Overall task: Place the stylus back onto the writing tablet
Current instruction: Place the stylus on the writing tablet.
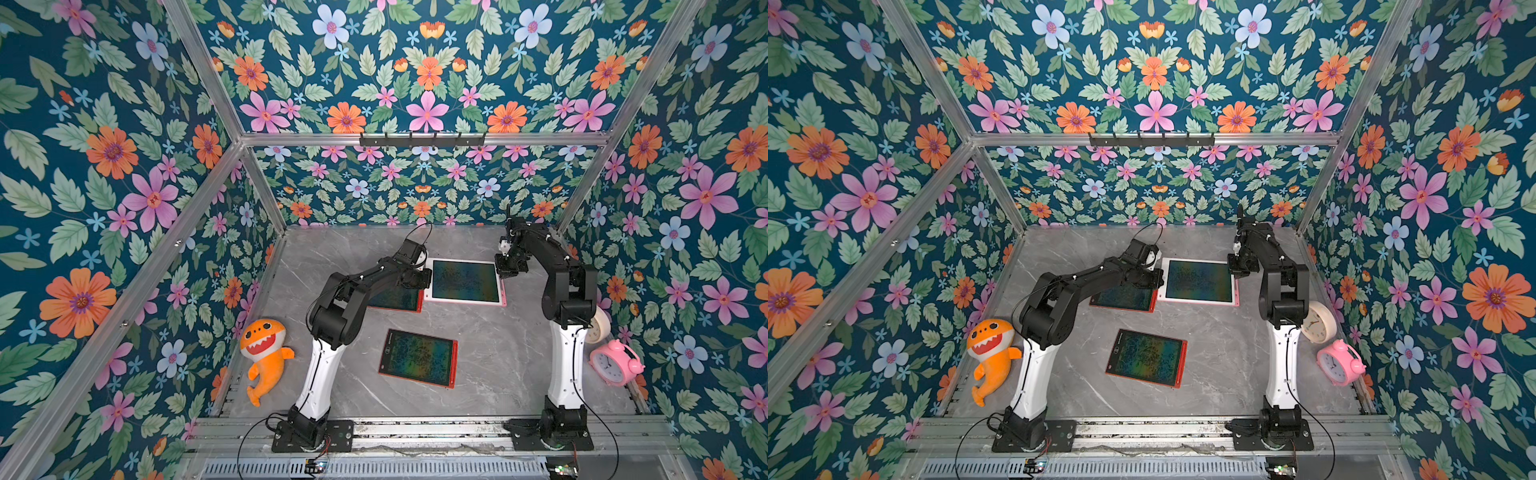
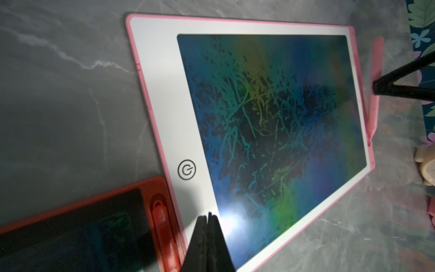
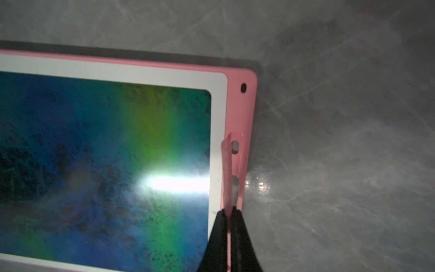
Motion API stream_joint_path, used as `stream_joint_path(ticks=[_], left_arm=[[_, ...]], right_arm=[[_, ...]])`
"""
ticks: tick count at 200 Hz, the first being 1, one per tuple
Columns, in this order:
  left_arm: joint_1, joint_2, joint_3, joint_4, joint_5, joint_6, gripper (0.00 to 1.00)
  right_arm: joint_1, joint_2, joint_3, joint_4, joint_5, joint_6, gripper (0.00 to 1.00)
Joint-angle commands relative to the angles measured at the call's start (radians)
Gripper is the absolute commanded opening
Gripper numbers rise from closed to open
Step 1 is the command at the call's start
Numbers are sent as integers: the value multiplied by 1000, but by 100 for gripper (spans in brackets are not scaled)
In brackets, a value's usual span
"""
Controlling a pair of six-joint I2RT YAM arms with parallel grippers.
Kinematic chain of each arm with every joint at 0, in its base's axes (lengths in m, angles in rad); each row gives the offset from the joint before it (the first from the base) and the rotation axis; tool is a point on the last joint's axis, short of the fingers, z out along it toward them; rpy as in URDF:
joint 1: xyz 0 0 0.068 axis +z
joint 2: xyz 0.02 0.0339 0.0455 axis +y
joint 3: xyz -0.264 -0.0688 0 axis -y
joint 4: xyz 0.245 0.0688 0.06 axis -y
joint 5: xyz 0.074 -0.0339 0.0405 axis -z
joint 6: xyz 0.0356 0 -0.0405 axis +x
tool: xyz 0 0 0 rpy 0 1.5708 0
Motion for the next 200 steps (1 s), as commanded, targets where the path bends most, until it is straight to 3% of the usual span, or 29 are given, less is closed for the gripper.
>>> stream_joint_path(ticks=[1,200], left_arm=[[0,7,11,-22,-1,13,0],[-24,72,66,-128,-80,39,0]], right_arm=[[1,13,18,-33,0,-16,0],[3,56,79,-60,37,26,0]])
